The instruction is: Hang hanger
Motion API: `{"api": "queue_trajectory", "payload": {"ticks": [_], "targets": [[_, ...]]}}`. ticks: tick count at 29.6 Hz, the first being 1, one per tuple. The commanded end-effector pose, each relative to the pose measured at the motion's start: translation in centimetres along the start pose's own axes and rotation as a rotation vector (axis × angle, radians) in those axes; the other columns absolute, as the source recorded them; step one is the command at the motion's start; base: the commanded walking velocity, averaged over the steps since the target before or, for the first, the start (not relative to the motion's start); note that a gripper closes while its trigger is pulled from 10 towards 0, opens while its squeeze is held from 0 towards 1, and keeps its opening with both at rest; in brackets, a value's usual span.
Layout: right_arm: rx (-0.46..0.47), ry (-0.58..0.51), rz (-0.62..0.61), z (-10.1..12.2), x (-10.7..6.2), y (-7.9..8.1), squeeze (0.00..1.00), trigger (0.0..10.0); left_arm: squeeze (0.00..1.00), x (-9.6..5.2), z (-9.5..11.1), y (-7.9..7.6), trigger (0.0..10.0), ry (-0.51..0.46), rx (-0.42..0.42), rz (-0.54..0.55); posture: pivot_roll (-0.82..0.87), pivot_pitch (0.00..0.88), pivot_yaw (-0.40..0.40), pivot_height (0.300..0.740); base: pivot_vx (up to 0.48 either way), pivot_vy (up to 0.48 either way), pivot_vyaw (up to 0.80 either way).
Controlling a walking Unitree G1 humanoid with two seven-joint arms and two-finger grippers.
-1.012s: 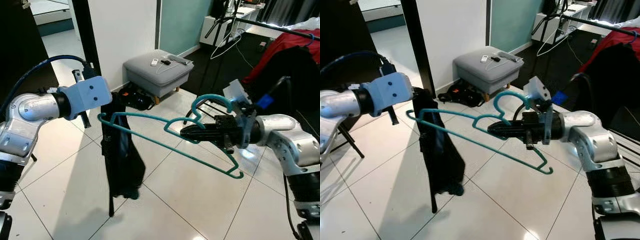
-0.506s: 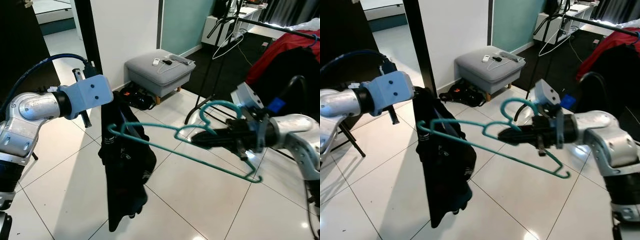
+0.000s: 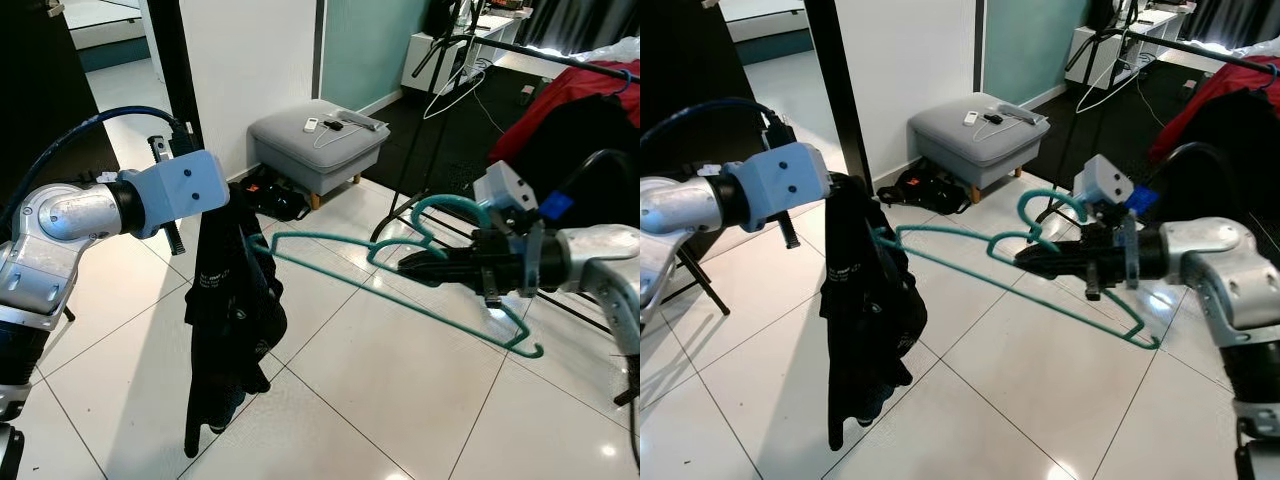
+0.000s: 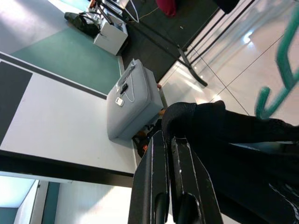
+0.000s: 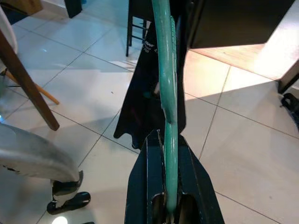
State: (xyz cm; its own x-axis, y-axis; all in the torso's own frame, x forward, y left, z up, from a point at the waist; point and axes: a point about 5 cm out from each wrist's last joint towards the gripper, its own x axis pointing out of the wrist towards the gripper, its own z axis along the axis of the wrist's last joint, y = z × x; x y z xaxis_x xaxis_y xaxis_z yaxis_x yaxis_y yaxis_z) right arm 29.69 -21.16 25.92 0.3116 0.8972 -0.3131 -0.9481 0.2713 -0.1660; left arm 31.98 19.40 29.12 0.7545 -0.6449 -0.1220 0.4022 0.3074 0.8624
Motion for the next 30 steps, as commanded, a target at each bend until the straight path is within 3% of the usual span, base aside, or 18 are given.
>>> {"api": "queue_trajectory", "payload": {"ticks": [1, 30], "targets": [[-0.022, -0.001, -0.017, 0.3, -0.3, -0.2, 0.0, 10.0, 0.0, -0.2, 0.4, 0.1, 10.0, -0.011, 0.018, -0.001, -0.02, 0.021, -0.047, 0.74, 0.0, 0.0, 0.0], [-0.019, -0.032, -0.02, 0.2, 1.1, -0.4, 0.0, 10.0, 0.0, 0.5, 1.9, -0.3, 10.0, -0.075, 0.034, -0.029, -0.02, 0.03, -0.049, 0.74, 0.0, 0.0, 0.0]]}}
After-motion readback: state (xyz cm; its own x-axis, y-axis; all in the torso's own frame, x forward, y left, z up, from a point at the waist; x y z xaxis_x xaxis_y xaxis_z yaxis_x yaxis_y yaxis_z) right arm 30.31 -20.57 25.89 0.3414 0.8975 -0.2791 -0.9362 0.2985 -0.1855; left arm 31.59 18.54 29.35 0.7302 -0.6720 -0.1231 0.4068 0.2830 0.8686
